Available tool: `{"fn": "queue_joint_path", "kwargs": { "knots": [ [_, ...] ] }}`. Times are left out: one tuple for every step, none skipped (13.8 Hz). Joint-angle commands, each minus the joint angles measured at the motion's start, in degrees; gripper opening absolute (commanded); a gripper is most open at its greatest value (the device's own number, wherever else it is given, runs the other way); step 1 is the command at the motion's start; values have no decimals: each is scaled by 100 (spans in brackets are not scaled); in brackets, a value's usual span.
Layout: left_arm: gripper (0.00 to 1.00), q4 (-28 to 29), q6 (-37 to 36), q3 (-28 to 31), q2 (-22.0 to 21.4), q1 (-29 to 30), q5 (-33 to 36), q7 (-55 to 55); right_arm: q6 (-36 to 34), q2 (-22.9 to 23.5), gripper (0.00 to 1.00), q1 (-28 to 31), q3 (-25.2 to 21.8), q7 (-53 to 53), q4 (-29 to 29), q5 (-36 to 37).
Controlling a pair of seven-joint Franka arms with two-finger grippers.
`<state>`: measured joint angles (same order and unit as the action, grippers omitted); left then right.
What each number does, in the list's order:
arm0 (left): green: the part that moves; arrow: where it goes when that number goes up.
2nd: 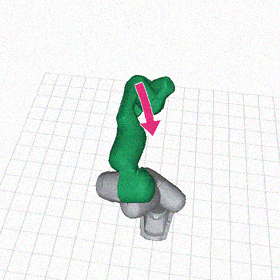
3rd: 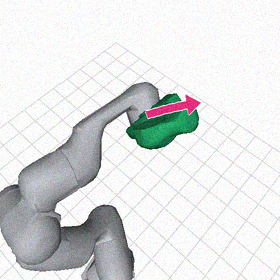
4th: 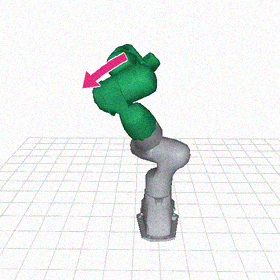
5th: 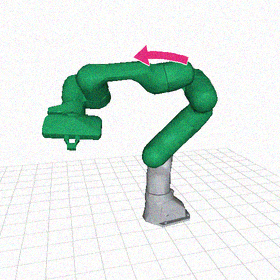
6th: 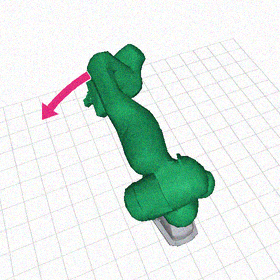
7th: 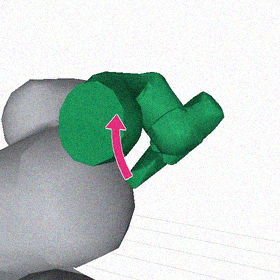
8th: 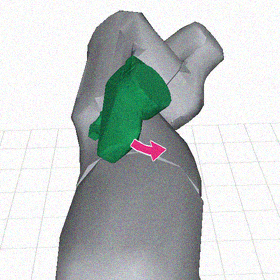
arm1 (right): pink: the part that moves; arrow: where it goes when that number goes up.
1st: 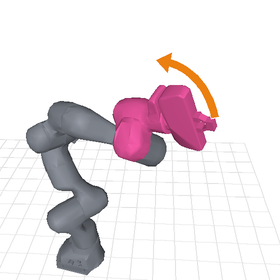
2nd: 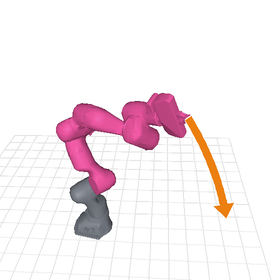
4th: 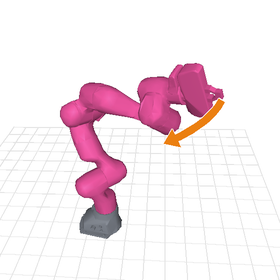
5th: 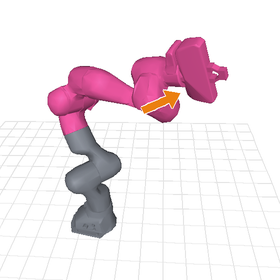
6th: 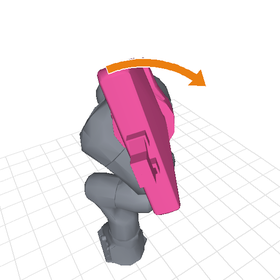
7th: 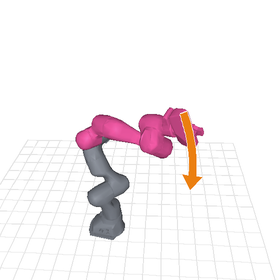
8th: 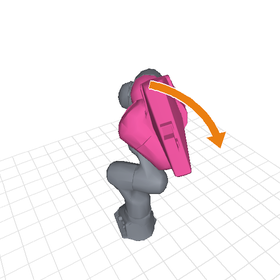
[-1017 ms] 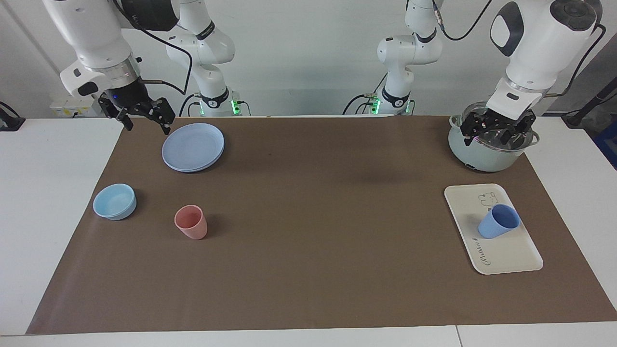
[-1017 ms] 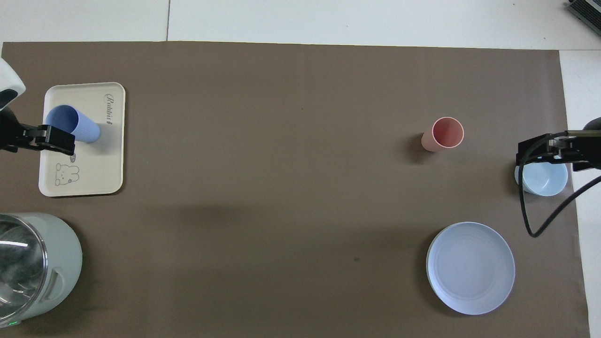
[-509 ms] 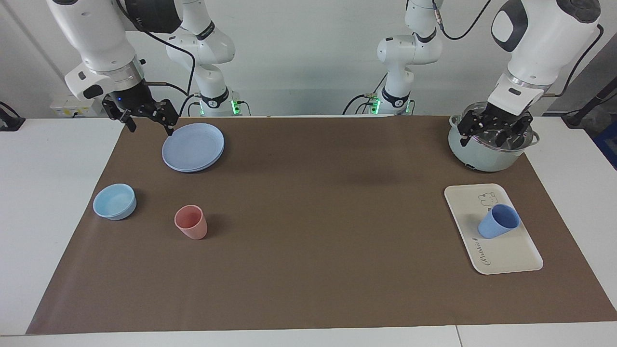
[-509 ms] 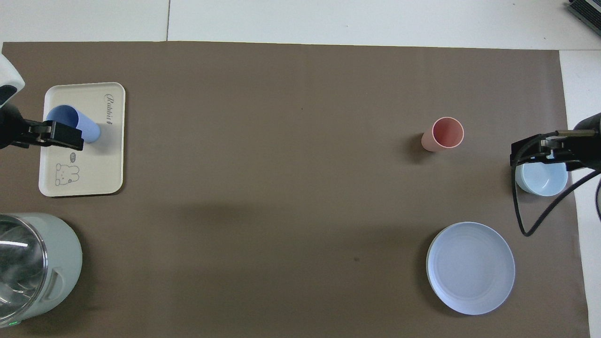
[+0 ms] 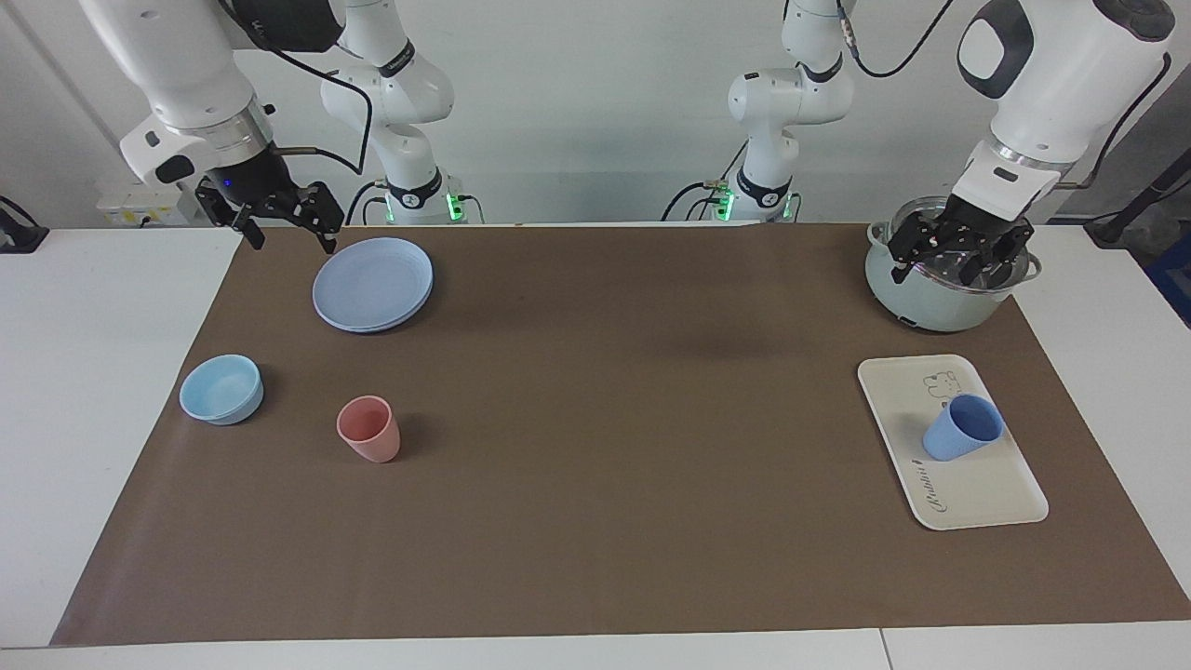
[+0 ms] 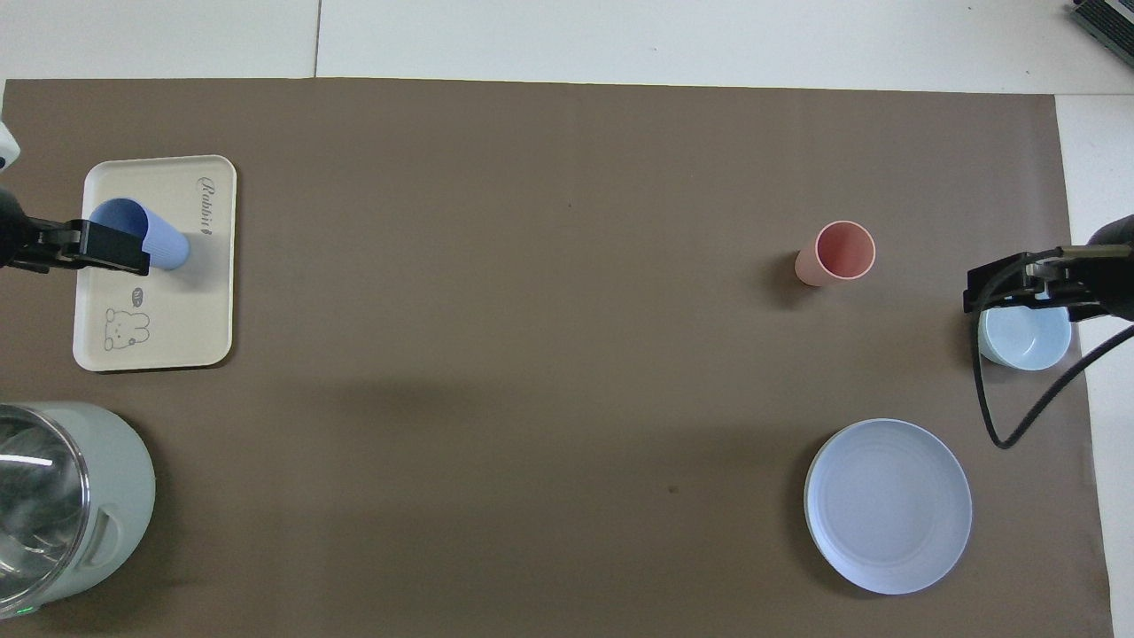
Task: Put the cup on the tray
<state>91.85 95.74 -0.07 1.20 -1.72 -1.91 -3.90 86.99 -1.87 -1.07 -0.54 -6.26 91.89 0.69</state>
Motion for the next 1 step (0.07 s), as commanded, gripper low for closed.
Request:
{"fn": "queue_joint_path", "kwargs": {
  "knots": [
    [100,9,-28,-2,-94,49,-108,-50,-16,-51,100,89,2,169,22,-70]
  ]
}}
